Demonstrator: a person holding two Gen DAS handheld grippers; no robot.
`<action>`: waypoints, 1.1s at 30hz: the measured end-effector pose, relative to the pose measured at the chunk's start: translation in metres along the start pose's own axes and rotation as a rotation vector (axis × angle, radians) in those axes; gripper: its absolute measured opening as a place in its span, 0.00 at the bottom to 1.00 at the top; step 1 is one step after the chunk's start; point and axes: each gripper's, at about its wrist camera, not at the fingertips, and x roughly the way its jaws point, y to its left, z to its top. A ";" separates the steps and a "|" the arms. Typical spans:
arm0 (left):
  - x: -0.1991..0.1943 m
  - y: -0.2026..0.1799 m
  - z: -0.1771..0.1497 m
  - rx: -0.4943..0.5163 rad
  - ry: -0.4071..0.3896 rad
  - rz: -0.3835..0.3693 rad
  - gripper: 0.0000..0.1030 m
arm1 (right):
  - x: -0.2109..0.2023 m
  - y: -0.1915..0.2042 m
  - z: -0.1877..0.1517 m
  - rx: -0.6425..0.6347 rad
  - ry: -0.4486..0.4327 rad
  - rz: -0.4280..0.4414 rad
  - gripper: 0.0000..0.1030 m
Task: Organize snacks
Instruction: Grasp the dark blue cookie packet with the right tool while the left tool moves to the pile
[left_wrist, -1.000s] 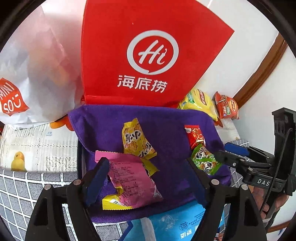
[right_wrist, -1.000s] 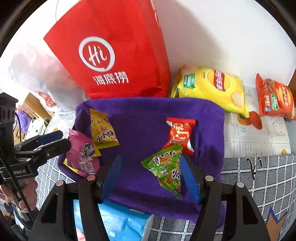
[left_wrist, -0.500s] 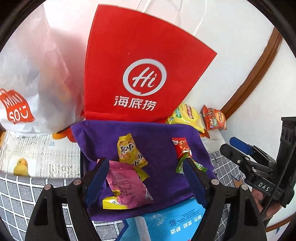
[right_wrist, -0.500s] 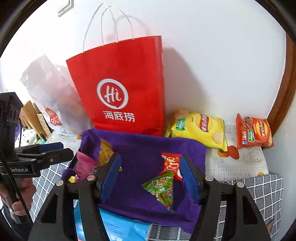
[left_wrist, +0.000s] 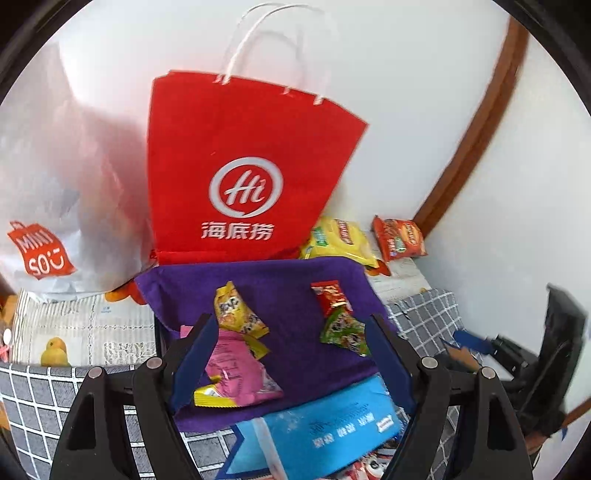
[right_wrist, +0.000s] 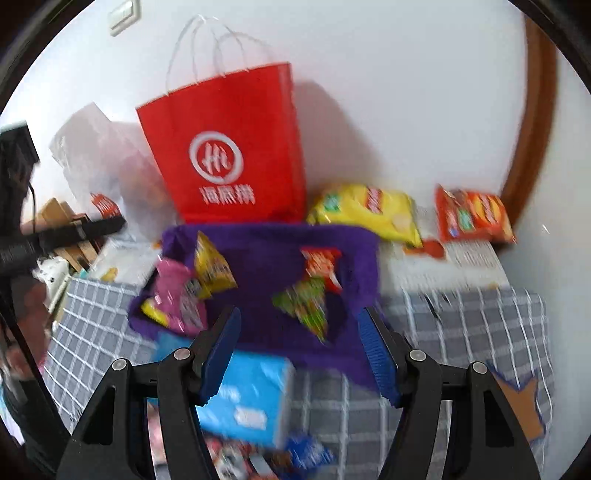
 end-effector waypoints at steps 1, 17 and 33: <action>-0.005 -0.003 0.000 0.005 -0.008 -0.012 0.78 | -0.003 -0.006 -0.012 0.012 0.016 -0.018 0.64; -0.018 -0.028 -0.004 0.049 -0.011 0.055 0.78 | 0.039 -0.028 -0.129 0.210 0.245 0.055 0.44; -0.020 -0.019 -0.001 0.010 -0.003 0.045 0.78 | 0.059 0.000 -0.129 0.061 0.243 -0.055 0.36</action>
